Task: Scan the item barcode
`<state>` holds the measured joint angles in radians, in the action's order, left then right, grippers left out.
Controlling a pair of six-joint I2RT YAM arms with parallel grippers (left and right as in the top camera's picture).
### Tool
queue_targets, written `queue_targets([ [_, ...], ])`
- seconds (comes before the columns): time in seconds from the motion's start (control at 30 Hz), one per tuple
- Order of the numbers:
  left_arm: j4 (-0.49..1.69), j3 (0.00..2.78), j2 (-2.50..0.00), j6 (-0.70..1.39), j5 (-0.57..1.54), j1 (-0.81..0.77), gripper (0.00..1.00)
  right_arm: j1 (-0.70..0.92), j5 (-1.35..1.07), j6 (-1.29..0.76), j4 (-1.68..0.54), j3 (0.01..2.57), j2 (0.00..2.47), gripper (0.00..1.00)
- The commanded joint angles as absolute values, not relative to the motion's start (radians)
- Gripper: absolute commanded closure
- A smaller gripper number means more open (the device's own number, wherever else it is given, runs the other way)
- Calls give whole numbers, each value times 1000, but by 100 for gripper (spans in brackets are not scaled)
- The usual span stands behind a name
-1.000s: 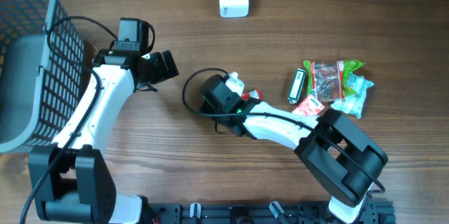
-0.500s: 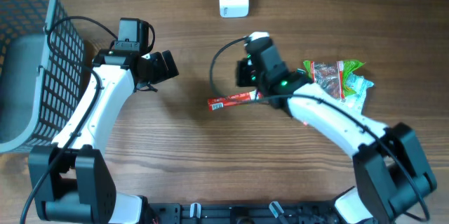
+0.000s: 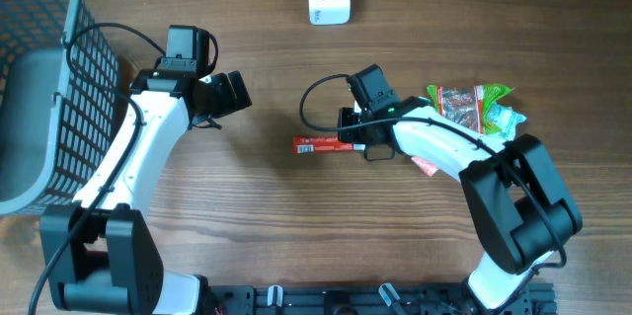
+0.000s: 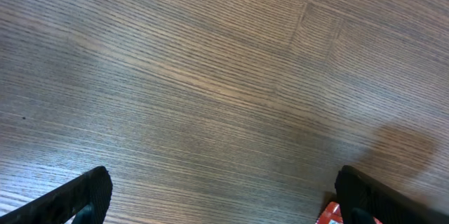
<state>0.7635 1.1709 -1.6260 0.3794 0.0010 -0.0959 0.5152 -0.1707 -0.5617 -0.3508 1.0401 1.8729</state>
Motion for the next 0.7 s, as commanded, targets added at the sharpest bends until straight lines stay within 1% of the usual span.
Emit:
queue_targets([
  [0.0,764,1174,-1633,375,-1,-94,0,519,-328,-609,-453,1034,1887,72],
  [0.07,764,1174,-1633,375,-1,-94,0,518,-400,-570,-525,1034,1887,67],
  [0.17,764,1174,-1633,375,-1,-94,0,518,-418,-450,-591,1052,1887,68],
  [0.23,764,1174,-1633,375,-1,-94,0,518,-407,-327,-640,1089,1884,68],
  [0.3,764,1174,-1633,375,-1,-94,0,518,-323,-271,-720,1146,1878,66],
  [0.37,764,1174,-1633,375,-1,-94,0,519,-214,-217,-812,1226,1875,62],
  [0.4,764,1174,-1633,375,-1,-94,0,519,-213,-188,-833,1248,1872,63],
  [0.43,764,1174,-1633,375,-1,-94,0,523,-217,-168,-853,1268,1866,66],
  [0.53,764,1174,-1633,375,-1,-94,0,570,-204,-76,-898,1299,1822,66],
  [0.6,764,1174,-1633,375,-1,-94,0,601,-152,-51,-903,1299,1810,66],
  [0.67,764,1174,-1633,375,-1,-94,0,657,-20,-49,-903,1288,1810,66],
])
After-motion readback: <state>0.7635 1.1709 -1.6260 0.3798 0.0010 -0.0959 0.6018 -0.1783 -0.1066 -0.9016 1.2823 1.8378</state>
